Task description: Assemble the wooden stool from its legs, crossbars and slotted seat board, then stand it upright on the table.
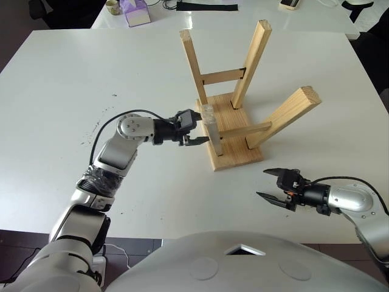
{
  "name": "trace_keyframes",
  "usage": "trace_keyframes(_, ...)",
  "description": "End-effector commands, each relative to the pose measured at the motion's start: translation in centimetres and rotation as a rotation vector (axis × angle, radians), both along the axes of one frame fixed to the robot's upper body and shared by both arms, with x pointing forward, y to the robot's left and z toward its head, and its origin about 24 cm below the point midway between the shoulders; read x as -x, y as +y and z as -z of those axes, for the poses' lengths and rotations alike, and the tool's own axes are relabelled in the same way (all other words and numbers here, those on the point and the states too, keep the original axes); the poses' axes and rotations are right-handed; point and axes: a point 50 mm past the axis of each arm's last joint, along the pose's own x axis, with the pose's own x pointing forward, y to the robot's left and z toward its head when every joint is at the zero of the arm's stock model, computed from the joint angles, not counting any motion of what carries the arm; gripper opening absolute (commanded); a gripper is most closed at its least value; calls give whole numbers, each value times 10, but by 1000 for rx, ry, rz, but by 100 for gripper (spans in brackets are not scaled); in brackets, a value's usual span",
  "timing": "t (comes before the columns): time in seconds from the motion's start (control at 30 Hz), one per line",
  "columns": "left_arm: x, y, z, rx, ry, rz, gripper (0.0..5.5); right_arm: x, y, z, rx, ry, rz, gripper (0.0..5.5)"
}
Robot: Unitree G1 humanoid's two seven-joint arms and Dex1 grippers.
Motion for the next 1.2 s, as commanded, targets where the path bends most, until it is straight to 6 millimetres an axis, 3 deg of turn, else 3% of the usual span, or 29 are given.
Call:
trace_keyframes(0.03, 22, -18, 3, 21, 17, 94, 316, -24, -4, 5, 38, -66, 67, 349)
trace_keyframes(0.27, 40, -45, 3, 74, 52, 134, 316, -41, -17, 14, 86, -114, 133, 349)
trace_keyframes(0.53, 47, -38, 0, 93, 58, 27, 316, -54, -21, 17, 114, -165, 152, 349)
trace_keyframes(0.6, 52, -22, -5, 83, 71, -2, 316, -52, -24, 16, 117, -168, 165, 349)
trace_keyframes(0.77, 67, 50, -4, -64, 112, -95, 316, -23, -34, 16, 114, -143, 238, 349)
trace_keyframes(0.83, 62, 76, 1, -97, 133, -173, 296, -9, -32, 14, 87, -131, 272, 349)
trace_keyframes(0.93, 42, 106, 9, -127, 104, -332, 254, 0, -31, 8, 65, -132, 286, 304)
trace_keyframes(1.0, 26, 117, 16, -166, 43, -422, 233, 1, -31, 5, 62, -134, 287, 272)
trace_keyframes(1.07, 8, 122, 24, -192, -52, -496, 233, 1, -30, 7, 67, -125, 292, 268)
trace_keyframes(1.2, -9, 126, 41, -242, -173, -543, 233, -3, -25, 11, 73, -113, 251, 268)
